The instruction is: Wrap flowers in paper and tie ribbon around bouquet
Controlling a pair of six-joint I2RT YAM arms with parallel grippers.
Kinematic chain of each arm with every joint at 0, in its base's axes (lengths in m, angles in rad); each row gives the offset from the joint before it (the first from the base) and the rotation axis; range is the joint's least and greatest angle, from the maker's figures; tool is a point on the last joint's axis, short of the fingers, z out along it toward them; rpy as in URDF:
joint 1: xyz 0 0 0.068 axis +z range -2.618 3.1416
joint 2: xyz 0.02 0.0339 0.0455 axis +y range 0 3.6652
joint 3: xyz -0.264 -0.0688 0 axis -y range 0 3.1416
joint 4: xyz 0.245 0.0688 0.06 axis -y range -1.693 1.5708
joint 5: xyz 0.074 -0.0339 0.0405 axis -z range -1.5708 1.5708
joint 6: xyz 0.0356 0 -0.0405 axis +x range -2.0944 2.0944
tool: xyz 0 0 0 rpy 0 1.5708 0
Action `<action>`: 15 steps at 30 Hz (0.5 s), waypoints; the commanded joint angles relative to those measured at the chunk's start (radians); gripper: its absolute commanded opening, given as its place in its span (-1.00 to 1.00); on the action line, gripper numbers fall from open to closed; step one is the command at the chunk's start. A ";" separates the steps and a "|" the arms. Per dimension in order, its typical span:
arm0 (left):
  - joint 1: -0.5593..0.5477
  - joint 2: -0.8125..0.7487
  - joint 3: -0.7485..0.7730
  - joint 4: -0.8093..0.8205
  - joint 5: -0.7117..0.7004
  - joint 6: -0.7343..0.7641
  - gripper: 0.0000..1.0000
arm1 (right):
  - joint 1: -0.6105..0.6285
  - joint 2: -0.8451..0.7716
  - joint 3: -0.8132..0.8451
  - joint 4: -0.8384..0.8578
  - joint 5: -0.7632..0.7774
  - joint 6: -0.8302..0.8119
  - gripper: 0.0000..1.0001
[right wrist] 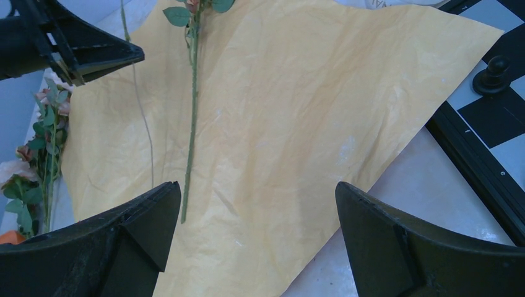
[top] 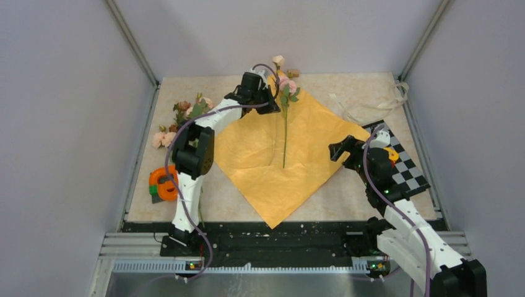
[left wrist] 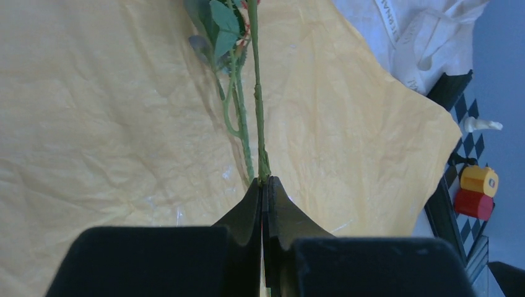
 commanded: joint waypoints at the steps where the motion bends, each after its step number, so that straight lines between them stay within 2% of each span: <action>1: 0.003 0.081 0.076 0.061 -0.039 -0.080 -1.00 | -0.007 0.007 0.048 0.030 0.014 -0.005 0.97; 6: 0.003 0.163 0.128 0.028 -0.089 -0.089 -1.00 | -0.007 0.023 0.054 0.023 0.014 -0.008 0.97; 8: 0.003 0.175 0.127 0.019 -0.121 -0.093 -0.87 | -0.007 0.024 0.053 0.025 0.016 -0.009 0.97; 12: 0.003 0.186 0.127 0.018 -0.091 -0.083 -0.60 | -0.008 0.024 0.052 0.029 0.018 -0.009 0.97; 15: 0.003 0.174 0.126 0.006 -0.082 -0.074 -0.24 | -0.008 0.023 0.054 0.025 0.015 -0.007 0.97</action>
